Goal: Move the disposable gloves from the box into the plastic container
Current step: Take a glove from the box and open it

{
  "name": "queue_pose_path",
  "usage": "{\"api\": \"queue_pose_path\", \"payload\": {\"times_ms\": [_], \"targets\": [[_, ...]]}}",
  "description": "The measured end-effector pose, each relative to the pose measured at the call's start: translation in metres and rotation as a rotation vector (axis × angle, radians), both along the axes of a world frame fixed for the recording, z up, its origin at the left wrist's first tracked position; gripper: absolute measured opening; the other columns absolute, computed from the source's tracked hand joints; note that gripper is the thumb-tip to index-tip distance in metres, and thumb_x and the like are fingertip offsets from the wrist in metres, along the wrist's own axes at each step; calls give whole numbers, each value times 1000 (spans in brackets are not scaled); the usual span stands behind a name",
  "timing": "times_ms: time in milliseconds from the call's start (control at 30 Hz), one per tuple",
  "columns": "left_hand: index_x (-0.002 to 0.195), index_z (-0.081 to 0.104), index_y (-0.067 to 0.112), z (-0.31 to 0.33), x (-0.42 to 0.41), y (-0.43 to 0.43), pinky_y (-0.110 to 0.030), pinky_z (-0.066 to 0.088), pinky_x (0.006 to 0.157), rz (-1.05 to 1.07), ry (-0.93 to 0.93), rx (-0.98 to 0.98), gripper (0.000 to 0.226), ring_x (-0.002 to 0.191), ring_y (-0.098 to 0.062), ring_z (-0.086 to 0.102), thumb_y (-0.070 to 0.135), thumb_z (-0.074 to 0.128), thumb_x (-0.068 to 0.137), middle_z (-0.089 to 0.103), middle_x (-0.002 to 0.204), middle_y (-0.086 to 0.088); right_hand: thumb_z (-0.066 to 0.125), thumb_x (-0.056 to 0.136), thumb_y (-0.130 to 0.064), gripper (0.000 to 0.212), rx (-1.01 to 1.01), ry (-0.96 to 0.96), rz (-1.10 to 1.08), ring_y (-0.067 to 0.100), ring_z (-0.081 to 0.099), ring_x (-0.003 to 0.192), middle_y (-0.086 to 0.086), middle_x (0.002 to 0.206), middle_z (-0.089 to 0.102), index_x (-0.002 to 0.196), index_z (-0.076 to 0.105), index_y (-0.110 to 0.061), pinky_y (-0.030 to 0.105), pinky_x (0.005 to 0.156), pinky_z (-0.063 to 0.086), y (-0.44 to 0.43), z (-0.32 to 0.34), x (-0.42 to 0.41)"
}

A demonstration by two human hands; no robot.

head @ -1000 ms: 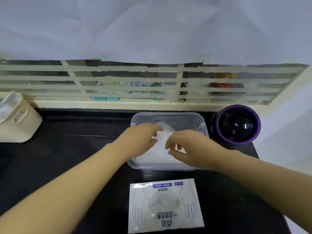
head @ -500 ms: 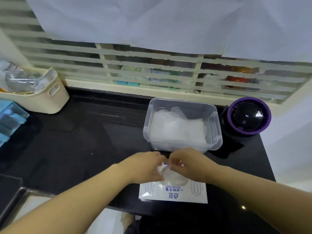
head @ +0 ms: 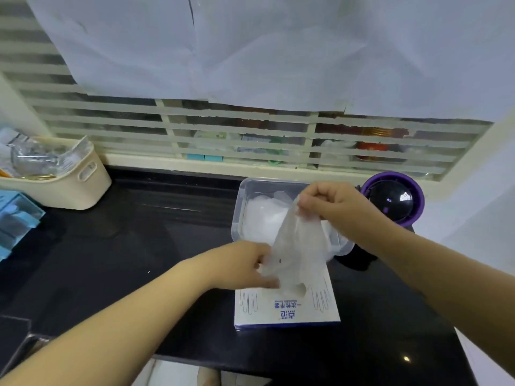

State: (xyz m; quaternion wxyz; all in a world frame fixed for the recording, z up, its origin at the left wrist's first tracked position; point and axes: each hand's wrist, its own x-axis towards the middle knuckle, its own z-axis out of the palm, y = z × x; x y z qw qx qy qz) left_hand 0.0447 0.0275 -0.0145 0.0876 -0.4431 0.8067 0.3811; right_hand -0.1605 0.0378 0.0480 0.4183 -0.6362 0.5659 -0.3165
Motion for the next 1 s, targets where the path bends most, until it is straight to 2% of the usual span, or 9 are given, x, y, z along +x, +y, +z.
{"api": "queue_pose_path", "payload": {"times_ms": [133,233,333,433,600,667,767,900,1000], "targets": [[137,43,44,44,1,-15,-32,51,96,206,231,42,85,102,4,61,82,57,62,60,115,25,50,98,-22,19,290,-335,-181,16,64,84,5,89,66,95,65,-11,25,73,55,-15,7,-6],[147,23,45,61,-3,-21,-34,50,99,280,414,46,94,111,5,56,77,63,68,51,127,26,48,100,-26,31,480,-610,-167,25,68,98,15,112,68,118,63,-6,36,80,57,-21,4,-11],[143,26,54,66,-12,-22,-35,43,104,304,529,63,89,122,-1,52,85,57,65,50,134,26,53,97,-30,41,516,-606,-118,35,58,118,21,128,60,127,58,-4,48,101,47,-27,-2,-11],[117,48,66,82,-19,-33,-42,42,104,421,667,160,72,123,-10,54,98,45,53,55,134,21,57,94,-32,37,437,-512,-89,30,62,114,15,121,65,123,63,-9,46,100,48,-32,2,-9],[153,19,34,92,-47,-49,-18,34,90,245,293,-292,85,126,-6,45,54,64,84,41,148,12,63,70,-47,49,209,-196,-200,38,66,96,18,99,70,98,72,-7,52,87,54,-44,21,0],[146,34,32,89,-57,-61,-9,32,79,207,275,-354,62,118,-4,49,38,60,90,49,141,10,66,74,-45,45,191,-197,-218,30,65,81,16,88,70,90,71,-3,46,83,54,-50,27,0],[106,56,32,94,-64,-81,-13,38,61,179,295,-396,15,85,-3,59,27,54,92,63,98,13,63,90,-20,20,201,-253,-261,8,57,58,0,61,61,77,64,-6,34,82,55,-63,29,-9],[91,63,21,98,-63,-104,-34,50,59,143,257,-326,13,65,-17,61,24,51,95,68,84,0,60,92,-16,14,266,-280,-257,4,58,52,-4,58,62,86,63,-5,22,61,53,-78,30,-25],[85,65,10,99,-61,-118,-47,53,72,155,259,-238,27,69,-30,61,26,48,98,68,80,-10,56,94,-14,17,347,-207,-206,12,58,61,1,65,60,89,63,1,24,64,50,-83,26,-40]]}}
